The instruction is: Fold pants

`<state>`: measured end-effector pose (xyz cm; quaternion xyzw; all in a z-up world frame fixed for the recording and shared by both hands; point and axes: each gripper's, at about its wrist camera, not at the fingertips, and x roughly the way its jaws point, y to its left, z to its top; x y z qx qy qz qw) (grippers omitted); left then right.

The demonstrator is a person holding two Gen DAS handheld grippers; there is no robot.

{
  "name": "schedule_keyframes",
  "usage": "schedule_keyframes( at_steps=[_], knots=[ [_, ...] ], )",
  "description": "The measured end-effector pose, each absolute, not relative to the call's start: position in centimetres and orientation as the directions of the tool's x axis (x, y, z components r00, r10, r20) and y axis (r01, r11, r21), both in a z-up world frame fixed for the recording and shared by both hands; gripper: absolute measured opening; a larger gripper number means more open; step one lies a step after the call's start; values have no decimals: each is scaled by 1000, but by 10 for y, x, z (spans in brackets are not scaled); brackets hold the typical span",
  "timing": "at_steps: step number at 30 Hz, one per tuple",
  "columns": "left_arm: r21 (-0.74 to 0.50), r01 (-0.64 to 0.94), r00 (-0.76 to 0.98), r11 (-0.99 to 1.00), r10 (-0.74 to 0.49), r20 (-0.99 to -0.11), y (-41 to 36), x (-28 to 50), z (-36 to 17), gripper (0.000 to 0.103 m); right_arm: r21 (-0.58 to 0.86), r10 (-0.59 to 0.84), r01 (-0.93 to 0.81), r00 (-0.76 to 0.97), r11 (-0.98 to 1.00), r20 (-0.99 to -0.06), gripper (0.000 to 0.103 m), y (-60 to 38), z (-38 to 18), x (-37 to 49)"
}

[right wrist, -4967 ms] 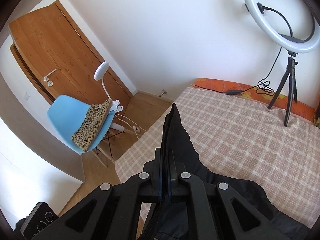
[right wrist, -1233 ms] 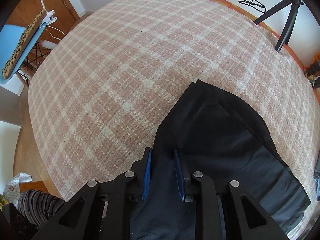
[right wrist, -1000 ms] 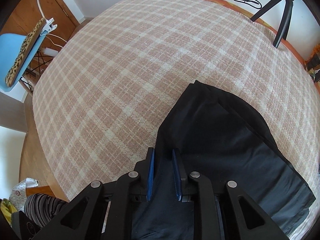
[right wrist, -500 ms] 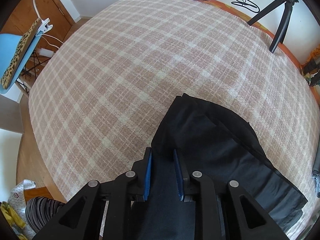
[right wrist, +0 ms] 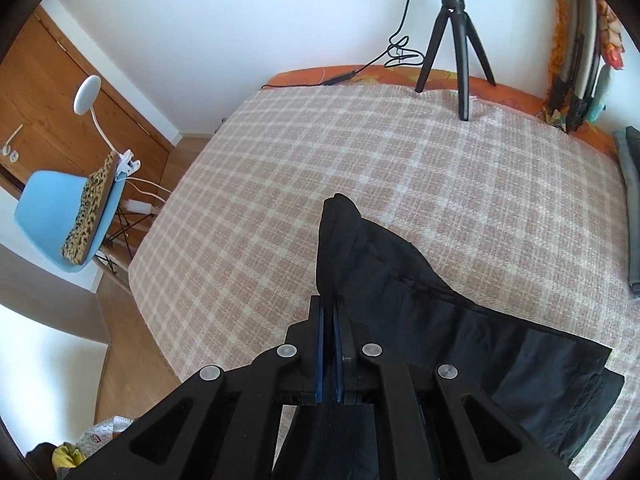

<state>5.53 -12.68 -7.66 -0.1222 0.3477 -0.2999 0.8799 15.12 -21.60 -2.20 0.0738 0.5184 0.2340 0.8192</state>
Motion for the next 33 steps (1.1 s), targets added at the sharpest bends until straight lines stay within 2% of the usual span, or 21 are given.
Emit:
schedule_keyframes(
  at_steps=[6, 12, 22, 33],
  knots=[
    [-414, 528, 533, 742, -668, -519, -148, 52, -67, 14, 436, 482, -209, 440, 875, -758, 1, -286, -10, 139],
    [-401, 599, 464, 693, -708, -532, -189, 51, -73, 14, 455, 448, -116, 502, 883, -740, 1, -358, -17, 122],
    [-379, 682, 345, 625, -732, -587, -268, 42, -94, 13, 520, 417, 47, 538, 853, -733, 1, -467, -60, 104],
    [-387, 685, 267, 618, -706, -656, -304, 43, -110, 15, 561, 438, 103, 515, 822, -737, 1, -498, -118, 111]
  ],
)
